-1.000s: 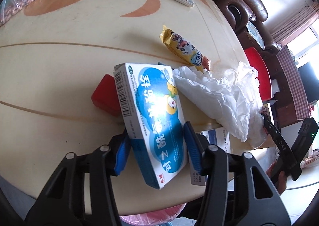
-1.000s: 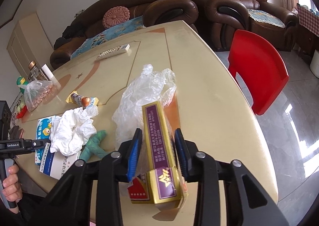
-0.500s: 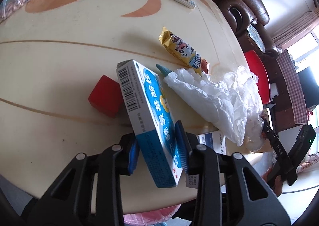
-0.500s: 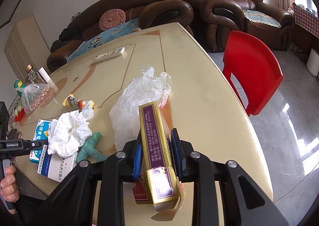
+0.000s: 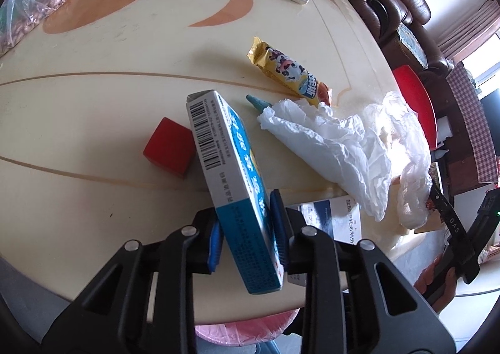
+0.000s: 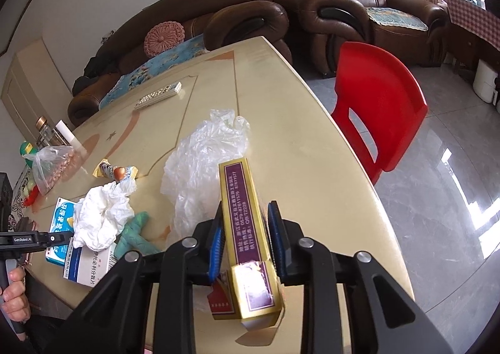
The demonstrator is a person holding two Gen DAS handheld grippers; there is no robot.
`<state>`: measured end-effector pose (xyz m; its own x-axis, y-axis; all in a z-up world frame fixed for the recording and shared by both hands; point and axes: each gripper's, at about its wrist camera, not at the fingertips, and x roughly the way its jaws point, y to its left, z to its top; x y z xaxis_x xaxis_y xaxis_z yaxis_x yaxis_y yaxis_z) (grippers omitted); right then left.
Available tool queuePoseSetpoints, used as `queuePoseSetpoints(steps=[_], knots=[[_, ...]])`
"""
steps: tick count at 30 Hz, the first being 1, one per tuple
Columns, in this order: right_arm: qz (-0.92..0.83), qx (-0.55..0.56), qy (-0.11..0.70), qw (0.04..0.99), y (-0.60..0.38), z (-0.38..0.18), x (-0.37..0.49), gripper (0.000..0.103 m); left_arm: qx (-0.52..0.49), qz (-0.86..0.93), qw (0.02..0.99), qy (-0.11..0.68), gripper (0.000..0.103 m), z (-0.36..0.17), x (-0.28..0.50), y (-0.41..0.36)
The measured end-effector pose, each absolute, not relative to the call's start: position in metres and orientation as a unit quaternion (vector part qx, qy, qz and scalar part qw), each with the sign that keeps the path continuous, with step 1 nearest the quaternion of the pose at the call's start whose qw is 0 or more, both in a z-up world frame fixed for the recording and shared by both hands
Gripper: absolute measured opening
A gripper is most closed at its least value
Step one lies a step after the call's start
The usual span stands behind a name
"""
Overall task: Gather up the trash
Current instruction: 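Close the left tool on the medicine box while the right tool grips the cigarette box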
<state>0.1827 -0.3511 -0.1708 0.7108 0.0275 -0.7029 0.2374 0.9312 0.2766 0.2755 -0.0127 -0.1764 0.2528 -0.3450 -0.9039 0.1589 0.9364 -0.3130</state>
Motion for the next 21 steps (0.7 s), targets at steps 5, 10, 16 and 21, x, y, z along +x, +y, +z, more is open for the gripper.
queuePoseSetpoints(steps=[5, 10, 16, 21], knots=[[-0.061, 0.189, 0.373, 0.906, -0.358, -0.17, 0.179, 0.026, -0.08, -0.156, 0.788, 0.59, 0.027, -0.177, 0.274, -0.009], [-0.067, 0.211, 0.364, 0.904, -0.368, -0.169, 0.17, 0.026, -0.078, -0.157, 0.79, 0.587, 0.026, -0.174, 0.271, -0.009], [-0.083, 0.19, 0.376, 0.903, -0.366, -0.17, 0.167, 0.026, -0.077, -0.159, 0.788, 0.589, 0.026, -0.176, 0.269, -0.008], [-0.081, 0.186, 0.387, 0.9, -0.366, -0.173, 0.162, 0.026, -0.086, -0.16, 0.785, 0.592, 0.025, -0.178, 0.27, -0.004]])
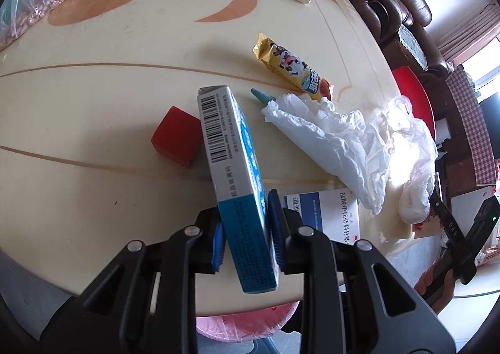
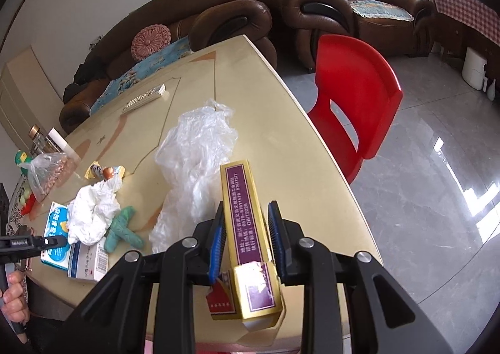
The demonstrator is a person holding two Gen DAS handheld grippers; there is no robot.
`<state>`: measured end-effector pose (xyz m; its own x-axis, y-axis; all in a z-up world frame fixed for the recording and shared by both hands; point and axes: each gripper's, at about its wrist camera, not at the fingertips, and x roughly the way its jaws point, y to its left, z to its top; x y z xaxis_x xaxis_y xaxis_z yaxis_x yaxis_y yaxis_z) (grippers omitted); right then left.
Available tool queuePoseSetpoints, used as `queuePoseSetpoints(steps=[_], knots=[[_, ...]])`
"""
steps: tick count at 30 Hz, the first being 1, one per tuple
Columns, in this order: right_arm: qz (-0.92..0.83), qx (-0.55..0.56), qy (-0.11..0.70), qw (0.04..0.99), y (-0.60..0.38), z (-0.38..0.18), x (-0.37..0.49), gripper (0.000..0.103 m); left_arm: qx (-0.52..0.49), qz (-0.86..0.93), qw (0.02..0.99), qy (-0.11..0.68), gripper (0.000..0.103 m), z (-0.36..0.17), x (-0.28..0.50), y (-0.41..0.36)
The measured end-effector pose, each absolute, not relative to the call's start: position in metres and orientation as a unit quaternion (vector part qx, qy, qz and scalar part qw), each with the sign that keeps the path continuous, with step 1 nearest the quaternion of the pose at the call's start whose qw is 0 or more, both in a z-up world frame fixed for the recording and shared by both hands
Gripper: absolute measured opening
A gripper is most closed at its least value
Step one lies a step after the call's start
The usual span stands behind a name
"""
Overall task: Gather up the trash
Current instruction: 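Close the left tool on the medicine box while the right tool grips the cigarette box, then lift both boxes and carry them over the pink trash bin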
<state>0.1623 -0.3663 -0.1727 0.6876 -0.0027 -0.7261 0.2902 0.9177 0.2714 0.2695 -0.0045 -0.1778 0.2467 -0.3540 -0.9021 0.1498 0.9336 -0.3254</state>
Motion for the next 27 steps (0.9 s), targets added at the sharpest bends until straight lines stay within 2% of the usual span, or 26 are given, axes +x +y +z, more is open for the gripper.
queuePoseSetpoints(steps=[12, 17, 27], knots=[[-0.088, 0.184, 0.393, 0.897, -0.373, -0.172, 0.143, 0.027, -0.074, -0.159, 0.788, 0.59, 0.024, -0.175, 0.264, -0.01], [-0.09, 0.189, 0.388, 0.898, -0.379, -0.169, 0.135, 0.023, -0.069, -0.157, 0.79, 0.589, 0.022, -0.174, 0.263, -0.013], [-0.113, 0.185, 0.364, 0.906, -0.382, -0.153, 0.123, 0.022, -0.054, -0.166, 0.798, 0.577, 0.021, -0.159, 0.247, -0.016]])
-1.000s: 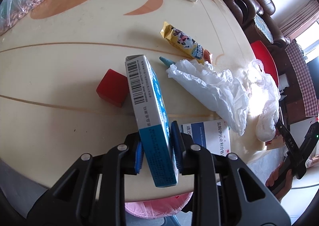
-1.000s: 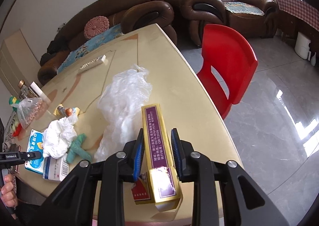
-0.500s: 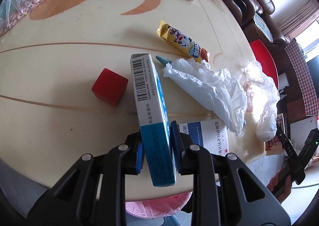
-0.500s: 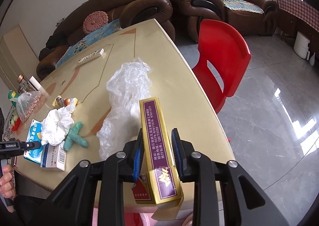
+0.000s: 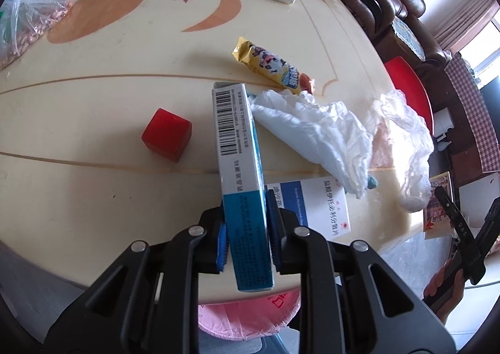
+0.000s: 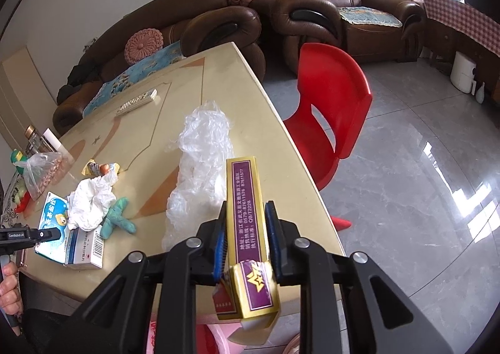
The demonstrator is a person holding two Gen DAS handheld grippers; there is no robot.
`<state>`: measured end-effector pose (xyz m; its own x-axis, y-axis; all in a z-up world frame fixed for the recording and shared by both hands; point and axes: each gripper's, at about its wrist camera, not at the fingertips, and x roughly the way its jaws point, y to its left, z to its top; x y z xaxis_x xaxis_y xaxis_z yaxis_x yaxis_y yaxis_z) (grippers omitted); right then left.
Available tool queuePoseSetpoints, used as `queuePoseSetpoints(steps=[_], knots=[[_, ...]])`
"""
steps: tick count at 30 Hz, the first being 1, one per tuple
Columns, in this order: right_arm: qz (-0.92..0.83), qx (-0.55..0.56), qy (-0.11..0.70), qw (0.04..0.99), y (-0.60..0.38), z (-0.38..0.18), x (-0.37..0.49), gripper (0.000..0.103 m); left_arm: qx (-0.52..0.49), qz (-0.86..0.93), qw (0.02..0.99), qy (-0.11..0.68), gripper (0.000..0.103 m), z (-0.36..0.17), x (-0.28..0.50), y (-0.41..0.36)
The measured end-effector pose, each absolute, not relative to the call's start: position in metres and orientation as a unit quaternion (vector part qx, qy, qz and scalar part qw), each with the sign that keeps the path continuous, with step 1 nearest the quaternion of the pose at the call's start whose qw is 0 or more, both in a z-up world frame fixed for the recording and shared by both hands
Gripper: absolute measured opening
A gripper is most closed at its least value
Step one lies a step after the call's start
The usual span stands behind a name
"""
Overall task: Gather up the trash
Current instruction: 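Lift both boxes and carry them over the pink trash bin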
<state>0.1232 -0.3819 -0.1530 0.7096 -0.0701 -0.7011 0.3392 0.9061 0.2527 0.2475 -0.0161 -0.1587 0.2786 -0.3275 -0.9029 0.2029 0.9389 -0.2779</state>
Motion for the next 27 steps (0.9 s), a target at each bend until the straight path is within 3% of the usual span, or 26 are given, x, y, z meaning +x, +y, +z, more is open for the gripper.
queuePoseSetpoints(steps=[8, 27], knots=[[-0.127, 0.17, 0.324, 0.922, -0.376, -0.125, 0.113, 0.022, -0.042, -0.166, 0.82, 0.546, 0.021, -0.133, 0.23, -0.005], [0.007, 0.089, 0.288, 0.953, -0.234, -0.041, 0.078, 0.022, 0.0, -0.174, 0.875, 0.451, 0.021, -0.043, 0.136, 0.028]])
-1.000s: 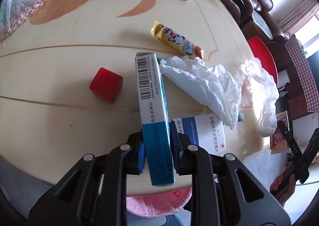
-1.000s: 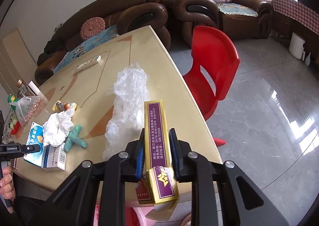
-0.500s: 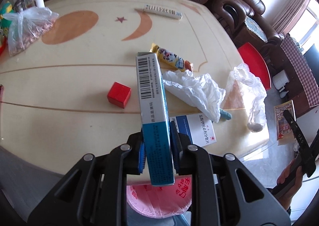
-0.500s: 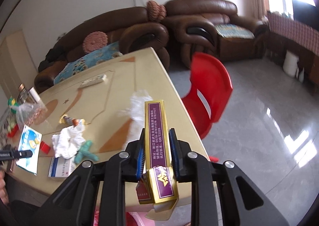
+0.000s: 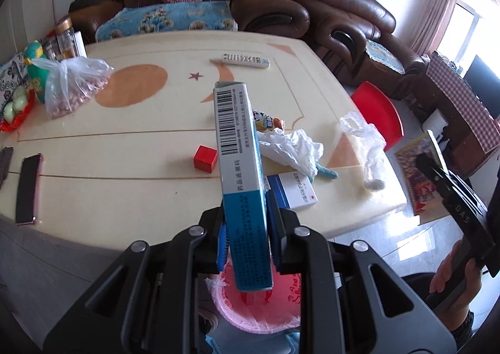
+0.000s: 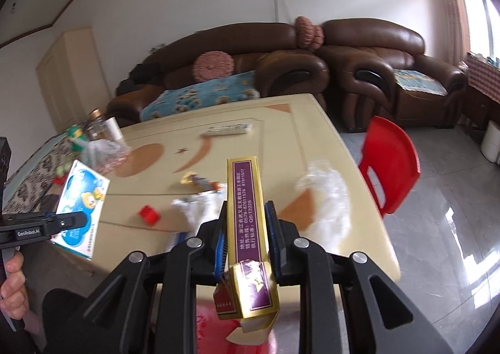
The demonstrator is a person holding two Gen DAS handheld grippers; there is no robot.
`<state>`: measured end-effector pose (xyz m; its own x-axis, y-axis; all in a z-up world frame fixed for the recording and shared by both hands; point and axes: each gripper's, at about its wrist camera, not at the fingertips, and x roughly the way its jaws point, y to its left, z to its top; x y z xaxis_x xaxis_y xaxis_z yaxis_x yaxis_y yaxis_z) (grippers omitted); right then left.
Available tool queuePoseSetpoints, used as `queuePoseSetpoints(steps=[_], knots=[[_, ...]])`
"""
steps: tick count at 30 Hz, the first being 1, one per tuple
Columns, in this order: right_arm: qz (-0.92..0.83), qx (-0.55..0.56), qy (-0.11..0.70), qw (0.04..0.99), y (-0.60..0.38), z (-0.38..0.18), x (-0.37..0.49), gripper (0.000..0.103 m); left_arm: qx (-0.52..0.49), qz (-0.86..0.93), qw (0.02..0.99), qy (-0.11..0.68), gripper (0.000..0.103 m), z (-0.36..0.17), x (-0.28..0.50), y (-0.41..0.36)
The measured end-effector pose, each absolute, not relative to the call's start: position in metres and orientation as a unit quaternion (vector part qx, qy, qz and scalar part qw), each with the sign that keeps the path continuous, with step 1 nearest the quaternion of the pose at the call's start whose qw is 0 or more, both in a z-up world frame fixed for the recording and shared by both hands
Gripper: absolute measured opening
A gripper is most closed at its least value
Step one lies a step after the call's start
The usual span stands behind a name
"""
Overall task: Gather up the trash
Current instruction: 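Lift both boxes and carry them over the pink trash bin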
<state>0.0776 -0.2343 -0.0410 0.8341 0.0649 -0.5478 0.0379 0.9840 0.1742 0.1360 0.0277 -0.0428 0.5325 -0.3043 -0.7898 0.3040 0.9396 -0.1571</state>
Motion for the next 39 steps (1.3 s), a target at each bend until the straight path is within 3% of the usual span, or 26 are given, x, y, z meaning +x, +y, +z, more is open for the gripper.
queuePoseSetpoints(steps=[17, 39], knots=[[0.074, 0.04, 0.273, 0.958, -0.165, -0.005, 0.008, 0.022, 0.034, -0.188, 0.893, 0.406, 0.021, -0.018, 0.046, 0.033], [0.076, 0.051, 0.371, 0.924, -0.154, -0.095, -0.008, 0.022, 0.086, -0.25, 0.866, 0.425, 0.022, -0.088, 0.002, 0.003]])
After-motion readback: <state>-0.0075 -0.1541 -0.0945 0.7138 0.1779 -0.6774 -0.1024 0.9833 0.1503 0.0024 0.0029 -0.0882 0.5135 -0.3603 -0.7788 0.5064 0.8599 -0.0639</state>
